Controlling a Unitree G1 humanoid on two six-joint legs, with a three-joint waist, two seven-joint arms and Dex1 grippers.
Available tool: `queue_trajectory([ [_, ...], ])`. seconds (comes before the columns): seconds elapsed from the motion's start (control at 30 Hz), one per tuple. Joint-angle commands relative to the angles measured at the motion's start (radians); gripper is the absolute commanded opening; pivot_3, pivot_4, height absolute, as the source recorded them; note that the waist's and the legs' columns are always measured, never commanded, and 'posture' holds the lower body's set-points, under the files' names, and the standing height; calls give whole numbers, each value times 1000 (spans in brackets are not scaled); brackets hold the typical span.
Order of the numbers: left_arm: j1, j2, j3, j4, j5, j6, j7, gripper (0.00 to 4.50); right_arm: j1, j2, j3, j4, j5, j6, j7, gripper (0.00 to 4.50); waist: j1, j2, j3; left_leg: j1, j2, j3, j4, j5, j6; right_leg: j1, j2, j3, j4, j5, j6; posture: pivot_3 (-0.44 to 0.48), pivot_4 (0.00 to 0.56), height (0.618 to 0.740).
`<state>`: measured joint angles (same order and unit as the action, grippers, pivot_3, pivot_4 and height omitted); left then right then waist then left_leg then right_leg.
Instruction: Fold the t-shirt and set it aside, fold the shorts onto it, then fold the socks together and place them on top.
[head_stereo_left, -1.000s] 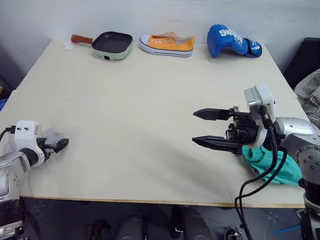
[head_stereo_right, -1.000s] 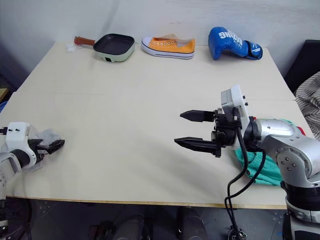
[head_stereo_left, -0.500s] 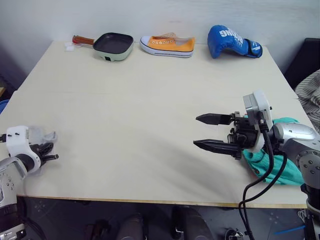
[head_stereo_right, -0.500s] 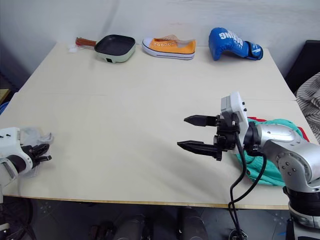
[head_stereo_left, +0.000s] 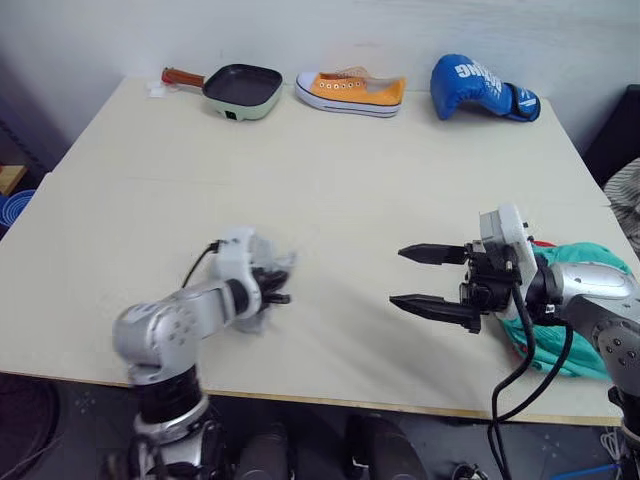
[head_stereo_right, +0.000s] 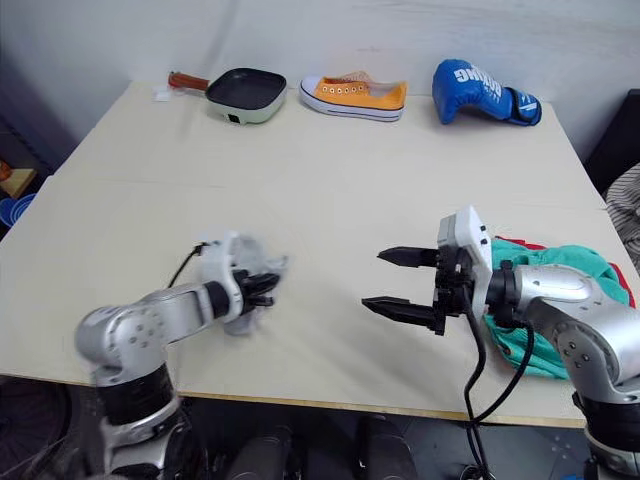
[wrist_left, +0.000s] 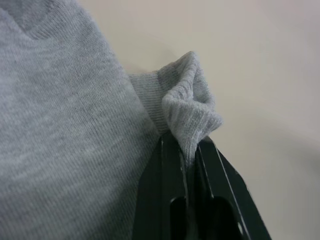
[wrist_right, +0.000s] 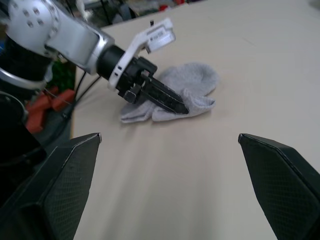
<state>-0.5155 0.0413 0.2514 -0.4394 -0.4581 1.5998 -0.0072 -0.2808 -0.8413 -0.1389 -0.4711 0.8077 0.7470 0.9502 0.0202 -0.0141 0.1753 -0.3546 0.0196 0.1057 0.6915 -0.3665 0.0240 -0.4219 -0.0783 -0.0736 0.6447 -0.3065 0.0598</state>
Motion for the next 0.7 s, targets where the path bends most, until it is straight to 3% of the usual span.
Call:
queue_trajectory([
  [0.03, -40, -37, -26, 36, 52, 11, 34, 52, 10, -2, 14, -41, -36, -40, -2, 4500, 0, 0, 0, 0, 0, 0, 0, 0, -1, 0, 1, 0, 0, 0, 0, 0, 150, 740],
  [0.07, -48, -45, -28, 43, 60, 11, 36, 52, 11, -1, 19, -41, -45, -45, -3, 4500, 0, 0, 0, 0, 1, 0, 0, 1, -1, 0, 1, 0, 0, 0, 0, 0, 150, 740],
  [0.2, -81, -62, -19, 43, 41, 13, 10, 1071, 6, 12, 64, -22, -122, -72, -36, 4500, 3, 0, 0, 0, 1, 0, 1, 1, -1, 0, 0, 0, 1, 0, 0, 0, 150, 740],
  [0.4, -82, 135, -19, 11, -244, 15, -167, 2937, -1, 57, 57, -24, -75, 34, -124, 4500, 1, 0, 0, 0, 1, -1, 1, 1, -2, 0, 0, -1, 1, -1, -1, 0, 150, 740],
  [0.47, -82, 430, 25, 1, -436, 15, -412, 3187, 3, 77, 91, -40, -30, 116, -148, 4500, -6, -2, 2, 0, 1, -1, 1, 2, -2, -1, 0, -1, 1, -1, -1, 0, 150, 740],
  [0.53, -91, 643, 39, 41, -474, -43, -599, 3187, -21, 125, 115, -22, 18, 209, -204, 4500, -28, -4, 3, -2, 3, -2, 1, 2, -6, -4, 1, -1, 4, -3, -5, 0, 150, 740],
  [0.6, -85, 784, -57, 128, -371, -269, -775, 3187, -50, 202, 105, 19, 86, 305, -281, 4500, -28, -1, 3, -1, 2, -2, 0, 2, -8, -5, 1, -2, 7, -4, -8, 0, 150, 740],
  [0.7, -125, 900, -228, 317, -191, -613, -1027, 3187, -78, 286, 106, 59, 151, 419, -343, 4500, -16, 3, 3, -1, 2, -3, 1, 2, -8, -5, 0, -3, 8, -5, -8, 0, 150, 740],
])
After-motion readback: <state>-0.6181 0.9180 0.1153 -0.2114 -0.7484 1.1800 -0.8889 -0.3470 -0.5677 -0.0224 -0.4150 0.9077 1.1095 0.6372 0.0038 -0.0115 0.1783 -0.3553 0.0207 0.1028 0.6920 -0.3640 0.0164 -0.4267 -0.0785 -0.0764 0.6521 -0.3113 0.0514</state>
